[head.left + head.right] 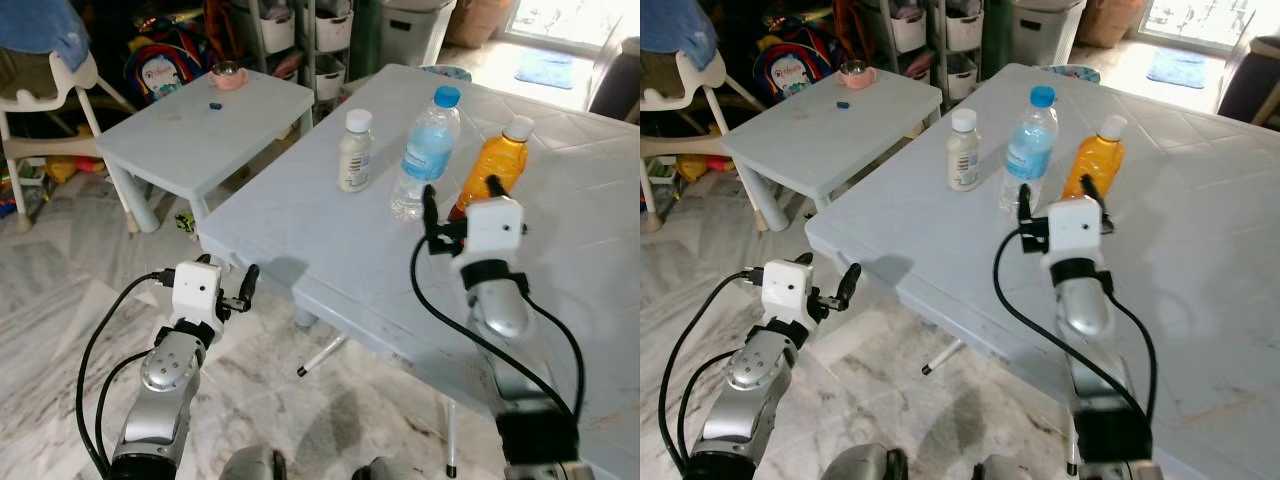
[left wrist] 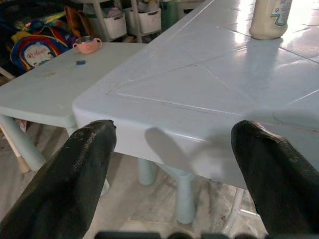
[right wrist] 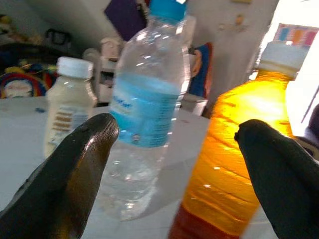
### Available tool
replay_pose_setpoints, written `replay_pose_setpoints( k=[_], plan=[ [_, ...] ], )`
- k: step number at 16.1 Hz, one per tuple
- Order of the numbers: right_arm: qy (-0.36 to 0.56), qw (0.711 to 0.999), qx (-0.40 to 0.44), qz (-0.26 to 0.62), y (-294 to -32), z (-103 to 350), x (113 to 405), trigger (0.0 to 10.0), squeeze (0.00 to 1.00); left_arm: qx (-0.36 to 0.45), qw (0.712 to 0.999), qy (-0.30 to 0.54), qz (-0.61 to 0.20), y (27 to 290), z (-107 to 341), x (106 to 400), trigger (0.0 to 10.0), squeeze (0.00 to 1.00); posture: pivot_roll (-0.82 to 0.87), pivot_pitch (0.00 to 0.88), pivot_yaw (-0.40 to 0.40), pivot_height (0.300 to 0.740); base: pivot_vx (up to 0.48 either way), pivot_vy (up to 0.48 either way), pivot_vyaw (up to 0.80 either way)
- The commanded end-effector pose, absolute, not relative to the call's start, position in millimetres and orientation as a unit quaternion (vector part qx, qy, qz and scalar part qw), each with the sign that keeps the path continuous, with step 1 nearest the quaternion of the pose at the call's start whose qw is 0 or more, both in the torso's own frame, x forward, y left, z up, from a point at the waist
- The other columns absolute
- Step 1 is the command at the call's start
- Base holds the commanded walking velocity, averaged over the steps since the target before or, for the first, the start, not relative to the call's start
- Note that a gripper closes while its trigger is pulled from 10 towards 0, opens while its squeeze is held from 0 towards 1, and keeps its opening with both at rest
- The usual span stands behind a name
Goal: Restocking fridge
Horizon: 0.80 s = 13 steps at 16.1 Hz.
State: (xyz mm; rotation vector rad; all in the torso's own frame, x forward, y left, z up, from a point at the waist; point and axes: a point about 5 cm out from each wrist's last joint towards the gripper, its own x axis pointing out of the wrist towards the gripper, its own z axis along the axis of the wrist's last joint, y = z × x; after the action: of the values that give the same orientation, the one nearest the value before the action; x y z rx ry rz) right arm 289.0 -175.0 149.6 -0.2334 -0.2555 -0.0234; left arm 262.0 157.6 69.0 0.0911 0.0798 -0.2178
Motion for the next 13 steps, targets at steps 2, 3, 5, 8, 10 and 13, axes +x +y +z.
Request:
replay_pose_setpoints(
  k=[2,3,5,8,10,13],
  plan=[
    [-0.141,0.982,-0.117,-0.047,-188,161,270,10.0,0.0,0.054,0.991,0.043,-0.112,161,68,265,10.0,0.0,-0.06,0.012,0.081,0.74,0.0,0.0,0.0],
    [-0.139,0.982,-0.119,-0.054,-191,161,266,10.0,0.0,0.054,0.991,0.044,-0.116,160,68,266,10.0,0.0,-0.07,0.013,0.086,0.74,0.0,0.0,0.0],
    [-0.143,0.98,-0.117,-0.072,-200,167,269,10.0,0.0,0.056,0.99,0.045,-0.123,157,69,271,10.0,0.0,-0.09,0.013,0.099,0.74,0.0,0.0,0.0],
    [-0.164,0.975,-0.123,-0.085,-210,188,290,10.0,0.0,0.058,0.989,0.042,-0.131,155,71,278,10.0,0.0,-0.08,0.012,0.113,0.74,0.0,0.0,0.0],
    [-0.172,0.974,-0.127,-0.075,-214,200,306,10.0,0.0,0.062,0.988,0.043,-0.134,156,71,278,10.0,0.0,-0.08,0.013,0.112,0.74,0.0,0.0,0.0],
    [-0.165,0.976,-0.131,-0.062,-216,202,316,10.0,0.0,0.067,0.988,0.048,-0.131,158,68,276,10.0,0.0,-0.06,0.015,0.096,0.74,0.0,0.0,0.0]
  ],
)
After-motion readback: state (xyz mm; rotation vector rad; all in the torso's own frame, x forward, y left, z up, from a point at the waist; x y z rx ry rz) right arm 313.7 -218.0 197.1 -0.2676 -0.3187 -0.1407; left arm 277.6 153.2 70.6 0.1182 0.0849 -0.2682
